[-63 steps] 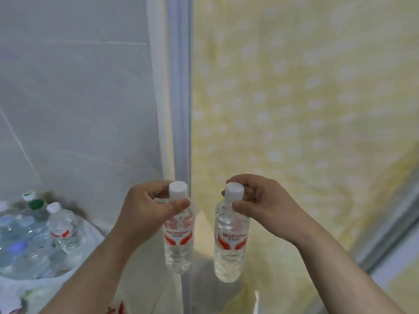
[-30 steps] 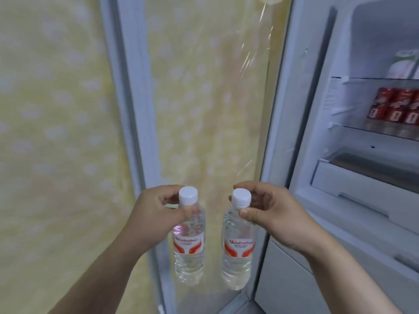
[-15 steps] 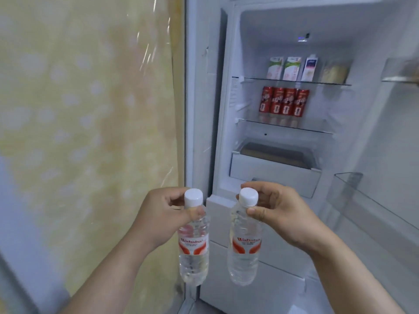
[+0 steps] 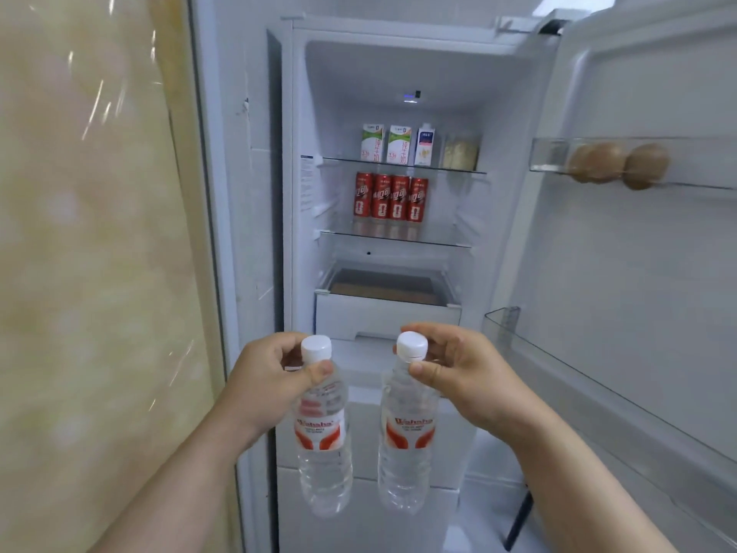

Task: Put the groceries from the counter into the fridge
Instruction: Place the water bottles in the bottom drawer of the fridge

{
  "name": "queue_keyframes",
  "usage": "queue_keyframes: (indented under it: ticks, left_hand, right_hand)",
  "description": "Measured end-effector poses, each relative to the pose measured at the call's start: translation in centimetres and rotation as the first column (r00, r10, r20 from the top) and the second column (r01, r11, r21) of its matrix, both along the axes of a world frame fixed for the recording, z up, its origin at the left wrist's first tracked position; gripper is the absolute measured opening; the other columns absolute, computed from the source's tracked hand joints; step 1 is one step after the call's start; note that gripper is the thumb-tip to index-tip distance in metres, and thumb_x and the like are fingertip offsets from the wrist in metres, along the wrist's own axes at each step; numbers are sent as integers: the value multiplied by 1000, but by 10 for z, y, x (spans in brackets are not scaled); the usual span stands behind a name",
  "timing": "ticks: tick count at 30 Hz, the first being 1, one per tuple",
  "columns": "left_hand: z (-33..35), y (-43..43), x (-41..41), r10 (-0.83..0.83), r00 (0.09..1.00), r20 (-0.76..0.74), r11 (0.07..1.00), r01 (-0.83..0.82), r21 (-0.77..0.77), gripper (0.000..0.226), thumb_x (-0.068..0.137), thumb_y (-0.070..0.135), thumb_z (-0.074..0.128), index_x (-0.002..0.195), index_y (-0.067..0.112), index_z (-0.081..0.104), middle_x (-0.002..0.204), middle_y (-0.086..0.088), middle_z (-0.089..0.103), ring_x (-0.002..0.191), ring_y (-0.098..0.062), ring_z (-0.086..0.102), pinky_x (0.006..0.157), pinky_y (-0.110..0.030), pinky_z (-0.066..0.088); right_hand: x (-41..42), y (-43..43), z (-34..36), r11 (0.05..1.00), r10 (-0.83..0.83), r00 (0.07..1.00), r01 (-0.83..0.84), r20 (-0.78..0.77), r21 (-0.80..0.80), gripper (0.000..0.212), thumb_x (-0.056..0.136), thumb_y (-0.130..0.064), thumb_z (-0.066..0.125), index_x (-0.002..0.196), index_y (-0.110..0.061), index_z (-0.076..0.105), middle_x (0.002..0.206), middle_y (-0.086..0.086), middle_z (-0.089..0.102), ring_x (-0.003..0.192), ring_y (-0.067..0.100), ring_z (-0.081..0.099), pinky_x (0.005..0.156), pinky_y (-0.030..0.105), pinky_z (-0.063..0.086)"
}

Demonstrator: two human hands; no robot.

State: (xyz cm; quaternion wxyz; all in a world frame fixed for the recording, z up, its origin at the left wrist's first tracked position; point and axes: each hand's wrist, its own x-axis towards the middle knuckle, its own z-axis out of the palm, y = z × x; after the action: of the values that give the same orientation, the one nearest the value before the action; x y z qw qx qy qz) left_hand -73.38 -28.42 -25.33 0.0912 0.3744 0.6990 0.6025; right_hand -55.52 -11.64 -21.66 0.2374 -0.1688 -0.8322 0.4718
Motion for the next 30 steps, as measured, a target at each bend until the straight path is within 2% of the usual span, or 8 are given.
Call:
queue_keyframes:
  ticks: [3, 5, 11, 14, 19, 24, 27, 30]
  left_hand:
    - [2, 26, -8, -28, 999, -23, 999, 28, 15, 20, 79, 11, 79, 89, 26, 72, 85, 15, 74, 81, -1, 68, 71, -19, 49]
    - [3, 45, -15, -43, 998, -41, 999, 43, 5, 20, 79, 10, 79, 88, 26, 72, 83, 17, 73, 79, 1, 67, 69, -16, 47]
    - [6, 106, -52, -36, 998, -47, 999, 36, 1, 19, 81, 12, 78, 94, 24, 73, 90, 12, 75, 87, -4, 69, 74, -23, 52]
    - [9, 139, -74, -26, 997, -72, 1000, 27, 6, 20, 80, 15, 78, 95, 27, 74, 92, 11, 74, 90, -8, 69, 77, -26, 53]
    - [18, 188, -106, -4, 993, -115, 1000, 6, 20, 20, 81, 16, 78, 96, 28, 73, 92, 15, 74, 91, -4, 68, 77, -23, 52]
    - [23, 224, -125, 24, 990, -140, 997, -14, 70, 24, 81, 16, 77, 92, 36, 69, 90, 20, 73, 89, -2, 67, 72, -17, 50]
    - [29, 240, -137, 3, 991, -133, 996, 8, 88, 27, 82, 15, 76, 93, 38, 68, 92, 22, 72, 90, 1, 67, 74, -18, 50]
    - [35, 255, -148, -23, 992, -122, 993, 36, 110, 29, 84, 14, 74, 93, 40, 66, 91, 24, 71, 89, 3, 66, 75, -18, 50]
  right_hand:
    - [-7, 20, -2, 999, -50, 999, 50, 12, 10, 39, 90, -4, 68, 122, -26, 64, 106, -13, 74, 100, 0, 68, 88, 21, 52]
    - [-15, 36, -3, 997, -70, 997, 70, 12, 13, 41, 90, -5, 68, 127, -23, 63, 110, -12, 73, 103, -1, 67, 93, 23, 52]
    - [-53, 93, -9, 996, -81, 996, 79, 43, 46, 43, 92, -8, 66, 131, -25, 60, 115, -13, 71, 106, -3, 64, 94, 19, 51]
    - [-77, 126, -8, 996, -65, 996, 61, 61, 58, 44, 92, -11, 66, 133, -28, 58, 117, -16, 69, 107, -6, 63, 90, 14, 51]
    - [-115, 174, -2, 993, -88, 996, 85, 25, 83, 46, 92, -12, 68, 130, -35, 57, 123, -14, 67, 114, 2, 61, 104, 36, 50]
    - [-140, 205, 7, 988, -109, 994, 111, -22, 104, 55, 92, -13, 68, 139, -34, 51, 129, -13, 64, 118, 3, 59, 106, 38, 48]
    - [-149, 213, 10, 984, -138, 989, 142, -49, 106, 52, 92, -12, 68, 133, -40, 54, 126, -16, 64, 117, 2, 59, 105, 37, 48]
    - [-156, 217, 12, 975, -165, 982, 176, -91, 133, 42, 92, -17, 67, 108, -53, 53, 116, -24, 62, 111, -1, 58, 100, 31, 50]
